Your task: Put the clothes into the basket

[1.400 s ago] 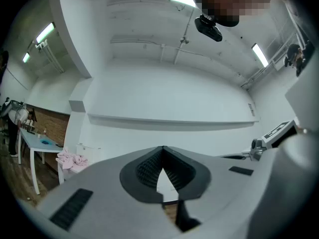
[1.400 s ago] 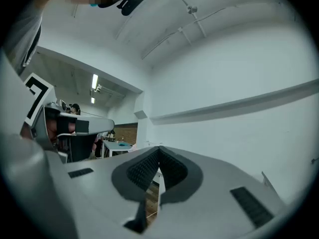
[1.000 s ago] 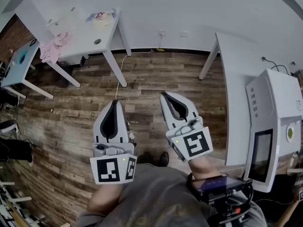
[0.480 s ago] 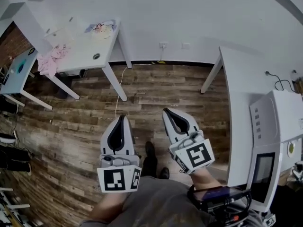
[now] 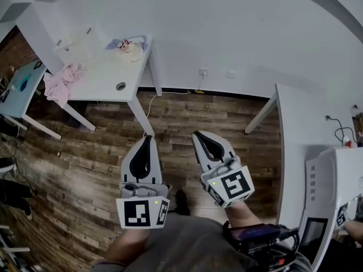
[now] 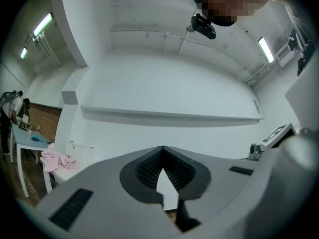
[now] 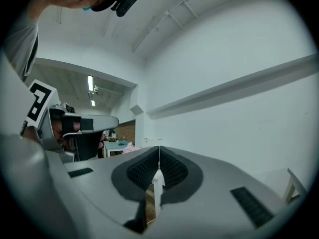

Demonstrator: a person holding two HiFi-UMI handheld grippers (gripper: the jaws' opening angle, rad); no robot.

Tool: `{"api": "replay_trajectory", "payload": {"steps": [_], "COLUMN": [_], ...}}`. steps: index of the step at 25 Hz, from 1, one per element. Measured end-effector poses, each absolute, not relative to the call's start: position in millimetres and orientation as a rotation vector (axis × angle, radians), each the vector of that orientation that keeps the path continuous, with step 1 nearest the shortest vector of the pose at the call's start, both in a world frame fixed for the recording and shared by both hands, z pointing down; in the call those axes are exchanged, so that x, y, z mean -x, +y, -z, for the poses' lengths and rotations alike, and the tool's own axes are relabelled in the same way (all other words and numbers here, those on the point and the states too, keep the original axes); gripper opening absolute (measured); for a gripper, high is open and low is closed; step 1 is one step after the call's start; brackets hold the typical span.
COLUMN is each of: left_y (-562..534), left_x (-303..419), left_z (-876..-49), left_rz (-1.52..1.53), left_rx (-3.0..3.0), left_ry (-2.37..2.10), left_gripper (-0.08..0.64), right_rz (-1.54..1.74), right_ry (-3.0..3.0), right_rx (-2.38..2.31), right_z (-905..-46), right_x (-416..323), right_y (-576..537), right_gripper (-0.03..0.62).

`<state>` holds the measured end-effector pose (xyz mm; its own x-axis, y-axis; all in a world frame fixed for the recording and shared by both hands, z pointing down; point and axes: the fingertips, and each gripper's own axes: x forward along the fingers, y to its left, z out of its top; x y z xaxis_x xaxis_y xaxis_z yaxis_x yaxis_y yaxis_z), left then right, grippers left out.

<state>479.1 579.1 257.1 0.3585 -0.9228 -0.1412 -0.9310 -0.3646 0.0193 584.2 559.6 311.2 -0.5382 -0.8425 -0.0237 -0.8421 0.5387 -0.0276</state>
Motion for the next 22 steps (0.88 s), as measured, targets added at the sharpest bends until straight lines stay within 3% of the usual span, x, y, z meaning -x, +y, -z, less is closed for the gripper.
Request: {"api": "replay_trajectory", "payload": {"steps": [12,22], "left_y": [492,445], "left_x": [-446,-447], "left_z": [-246,-273], "left_rz": [-0.223,-0.167], "left_rx": [2.511,2.550], "left_ry": [1.711,1.772], "left_gripper": [0.008,0.008], "right_rz": [-0.028,0.057], "right_ry": [2.741,2.770], "right_rx": [1.419,1.421], "right_z": [-296,-316], "right_x": [-538,-543], "right_y": [467,415], "right_gripper": [0.009,0.009]}}
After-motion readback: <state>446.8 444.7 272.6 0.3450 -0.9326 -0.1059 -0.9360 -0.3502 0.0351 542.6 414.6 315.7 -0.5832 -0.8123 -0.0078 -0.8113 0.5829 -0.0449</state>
